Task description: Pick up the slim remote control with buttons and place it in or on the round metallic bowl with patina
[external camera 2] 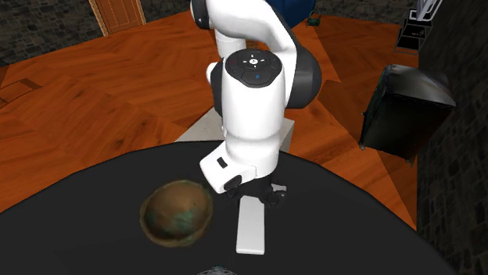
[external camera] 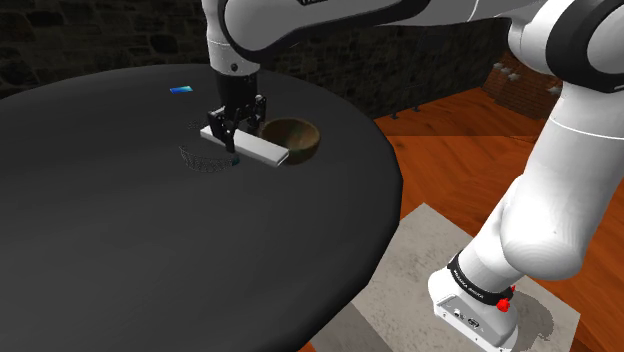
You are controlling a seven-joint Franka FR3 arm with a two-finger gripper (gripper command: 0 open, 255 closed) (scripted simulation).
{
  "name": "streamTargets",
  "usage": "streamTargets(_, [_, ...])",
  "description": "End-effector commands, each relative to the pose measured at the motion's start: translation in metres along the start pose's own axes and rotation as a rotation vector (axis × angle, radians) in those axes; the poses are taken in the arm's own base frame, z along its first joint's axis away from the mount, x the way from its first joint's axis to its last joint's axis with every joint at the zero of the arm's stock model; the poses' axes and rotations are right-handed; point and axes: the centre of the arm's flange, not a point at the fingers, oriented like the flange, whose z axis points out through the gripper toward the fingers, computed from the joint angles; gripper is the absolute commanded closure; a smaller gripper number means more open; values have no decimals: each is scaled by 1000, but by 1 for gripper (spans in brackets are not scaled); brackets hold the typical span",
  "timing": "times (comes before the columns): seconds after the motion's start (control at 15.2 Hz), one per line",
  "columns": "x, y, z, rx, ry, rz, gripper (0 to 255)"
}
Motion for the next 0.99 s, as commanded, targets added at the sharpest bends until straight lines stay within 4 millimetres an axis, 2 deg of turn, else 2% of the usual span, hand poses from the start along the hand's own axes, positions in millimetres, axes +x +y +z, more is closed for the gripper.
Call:
streamTargets(0.0, [0, 1, -12, 0, 0, 0, 255])
streamTargets(0.07, [0, 1, -15, 0, 0, 0, 255])
streamTargets(0.92, [18, 171, -19, 0, 0, 0, 255])
